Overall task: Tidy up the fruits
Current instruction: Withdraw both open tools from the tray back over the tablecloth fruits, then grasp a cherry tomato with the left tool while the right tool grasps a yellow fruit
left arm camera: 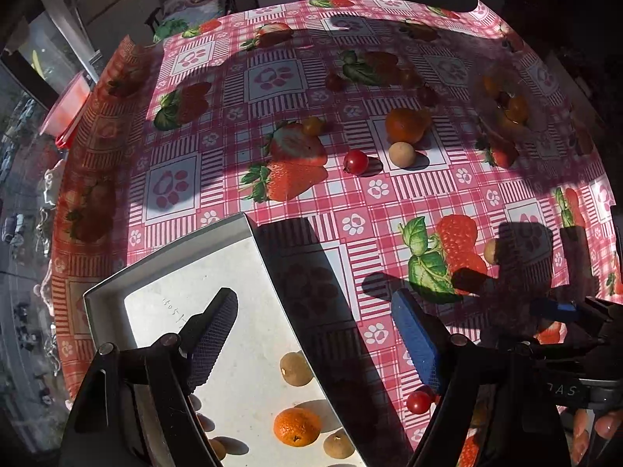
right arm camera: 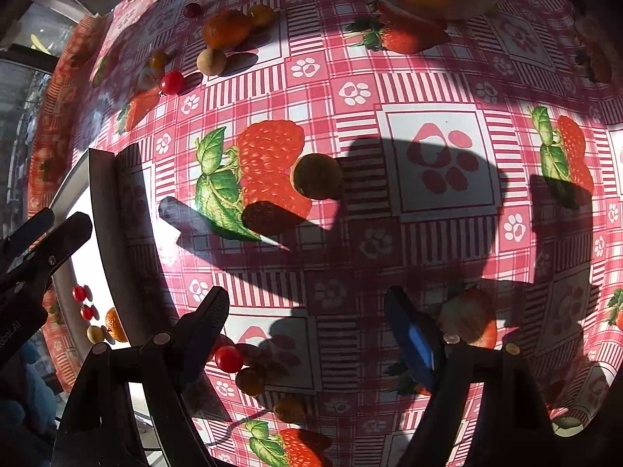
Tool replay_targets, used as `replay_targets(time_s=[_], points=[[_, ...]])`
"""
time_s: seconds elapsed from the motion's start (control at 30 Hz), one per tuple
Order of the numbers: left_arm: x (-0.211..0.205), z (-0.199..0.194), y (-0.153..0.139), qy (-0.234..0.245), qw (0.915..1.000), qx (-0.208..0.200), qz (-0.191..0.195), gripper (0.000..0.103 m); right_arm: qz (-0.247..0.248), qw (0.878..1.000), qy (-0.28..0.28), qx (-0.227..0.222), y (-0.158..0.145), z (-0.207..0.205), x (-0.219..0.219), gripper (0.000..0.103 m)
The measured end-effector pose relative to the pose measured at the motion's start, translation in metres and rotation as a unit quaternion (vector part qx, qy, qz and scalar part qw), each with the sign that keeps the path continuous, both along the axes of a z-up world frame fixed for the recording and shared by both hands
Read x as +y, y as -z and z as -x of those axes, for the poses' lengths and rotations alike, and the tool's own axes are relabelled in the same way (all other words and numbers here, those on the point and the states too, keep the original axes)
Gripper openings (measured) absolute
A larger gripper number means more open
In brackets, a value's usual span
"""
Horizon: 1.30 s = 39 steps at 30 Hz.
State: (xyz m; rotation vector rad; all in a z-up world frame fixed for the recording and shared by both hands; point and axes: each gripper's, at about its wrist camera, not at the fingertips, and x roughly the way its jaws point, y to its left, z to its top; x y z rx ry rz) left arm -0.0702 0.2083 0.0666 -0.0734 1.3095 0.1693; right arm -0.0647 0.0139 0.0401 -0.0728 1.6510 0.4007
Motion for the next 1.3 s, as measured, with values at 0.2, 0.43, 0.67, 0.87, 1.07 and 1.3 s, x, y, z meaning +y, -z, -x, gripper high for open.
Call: replay_targets(time_s=[0.2,0.43,0.67,0.87,1.07,1.3], points=[[-0.004,-0.047,0.021,0.002,0.9999,0.006,-0.01,0.082,0.012,1.0,-0.015,-0.02,0.003,-0.021,0.0,0.084],[-0.001,-0.08,0.042,-0.005,0.9998,0.003,-0.021,0.082,0.02,0.998,-0.038,-0.041,0.01,-0.038,0.009,0.084],[-0.005,-0.096,0.058,-0.001,0.9997,0.004,-0.024,0.082,0.029,0.994,-0.075,-0.069,0.015,-0.046,0.031,0.083],[-0.009,-0.099,0.061,0.004,0.9997,0.001,-0.023,0.066,0.035,0.992,-0.083,-0.086,0.018,-0.048,0.056,0.063],[-0.022,-0.1,0.057,0.023,0.9997,-0.004,0.002,0.024,0.026,0.992,-0.086,-0.091,0.014,-0.043,0.061,0.03],[-0.019,-0.077,0.051,0.009,0.9987,-0.002,0.049,0.024,-0.016,0.995,-0.059,-0.074,0.006,-0.042,0.046,0.03]])
